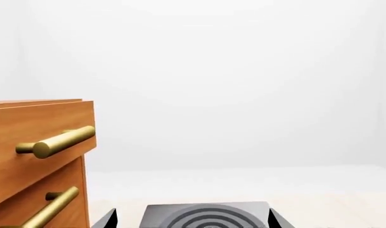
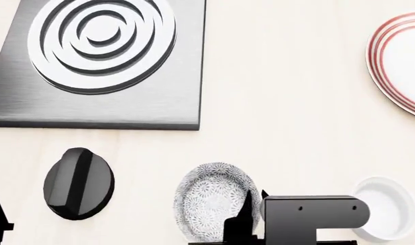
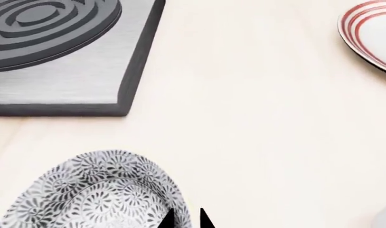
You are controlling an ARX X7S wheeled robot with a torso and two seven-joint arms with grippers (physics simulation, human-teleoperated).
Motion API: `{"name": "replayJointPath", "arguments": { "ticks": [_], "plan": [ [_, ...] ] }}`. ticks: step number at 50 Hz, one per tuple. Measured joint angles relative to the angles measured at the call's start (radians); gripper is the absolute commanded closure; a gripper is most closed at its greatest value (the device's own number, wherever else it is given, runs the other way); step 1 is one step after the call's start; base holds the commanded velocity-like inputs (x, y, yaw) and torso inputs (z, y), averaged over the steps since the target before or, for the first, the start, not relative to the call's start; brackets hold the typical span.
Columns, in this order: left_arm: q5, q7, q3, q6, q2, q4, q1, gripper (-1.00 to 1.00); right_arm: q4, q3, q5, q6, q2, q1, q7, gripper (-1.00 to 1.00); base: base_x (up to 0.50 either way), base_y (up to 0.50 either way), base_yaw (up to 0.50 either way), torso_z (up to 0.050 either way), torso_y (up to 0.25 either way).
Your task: Pick the akita bowl next to the ramekin and place it on the plate.
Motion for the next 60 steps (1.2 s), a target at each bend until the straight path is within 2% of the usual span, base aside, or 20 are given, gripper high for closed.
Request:
{"name": "replayJointPath", "arguments": {
  "ticks": [11,22,41,60],
  "plan": [
    [0.003,0.003,0.003,0.001,0.003,-0.005,0.002,-1.0,-0.024,-0.02,0.016,-0.014,0.01,-0.004,0.009,1.0,0.0,0.0,0.0,0.0,0.0],
    [0.001,0.003,0.003,0.0,0.003,-0.004,0.001,-1.0,-0.055,0.07,0.12,-0.007,-0.035,0.004,-0.012,1.0,0.0,0.0,0.0,0.0,0.0],
    [-0.002,0.002,0.003,-0.005,0.003,-0.003,-0.003,-1.0,-0.028,0.258,0.511,-0.038,-0.067,0.039,0.102,1.0,0.0,0.0,0.0,0.0,0.0],
    [0.007,0.003,0.006,-0.003,0.006,-0.006,0.0,-1.0,0.067,0.356,0.806,-0.08,-0.049,0.1,0.294,1.0,0.0,0.0,0.0,0.0,0.0]
  ]
}}
